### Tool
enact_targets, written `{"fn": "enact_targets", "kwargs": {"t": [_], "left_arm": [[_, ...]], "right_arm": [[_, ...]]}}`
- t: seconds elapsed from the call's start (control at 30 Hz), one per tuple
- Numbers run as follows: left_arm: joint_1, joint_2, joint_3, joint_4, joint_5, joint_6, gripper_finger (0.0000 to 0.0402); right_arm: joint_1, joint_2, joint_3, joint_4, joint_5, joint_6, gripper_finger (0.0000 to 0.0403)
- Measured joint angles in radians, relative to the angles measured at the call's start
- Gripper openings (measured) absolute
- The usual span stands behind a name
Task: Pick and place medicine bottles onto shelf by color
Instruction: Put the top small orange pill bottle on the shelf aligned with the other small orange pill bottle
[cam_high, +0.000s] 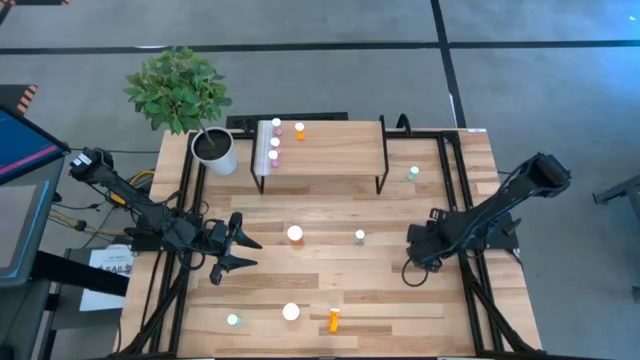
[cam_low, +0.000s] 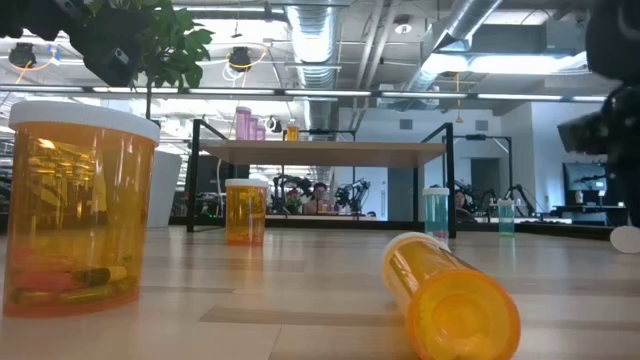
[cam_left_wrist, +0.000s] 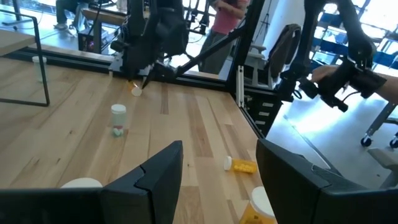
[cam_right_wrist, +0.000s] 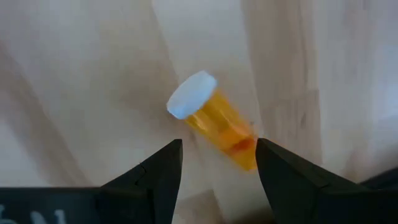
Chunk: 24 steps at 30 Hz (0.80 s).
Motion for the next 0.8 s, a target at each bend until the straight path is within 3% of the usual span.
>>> {"fn": "enact_targets", "kwargs": {"t": [0.4,0.8], "left_arm": [[0.0,0.0,0.0,-0.001,0.0,0.0,0.0192],[0.0,0.0,0.0,0.0,0.0,0.0,0.0192]], "right_arm": [[0.0,0.161,0.029,0.025,-0.003,-0.023,0.0221],[-0.009,0.154,0.103,0.007,-0.011,-0.014,0.0118]]}}
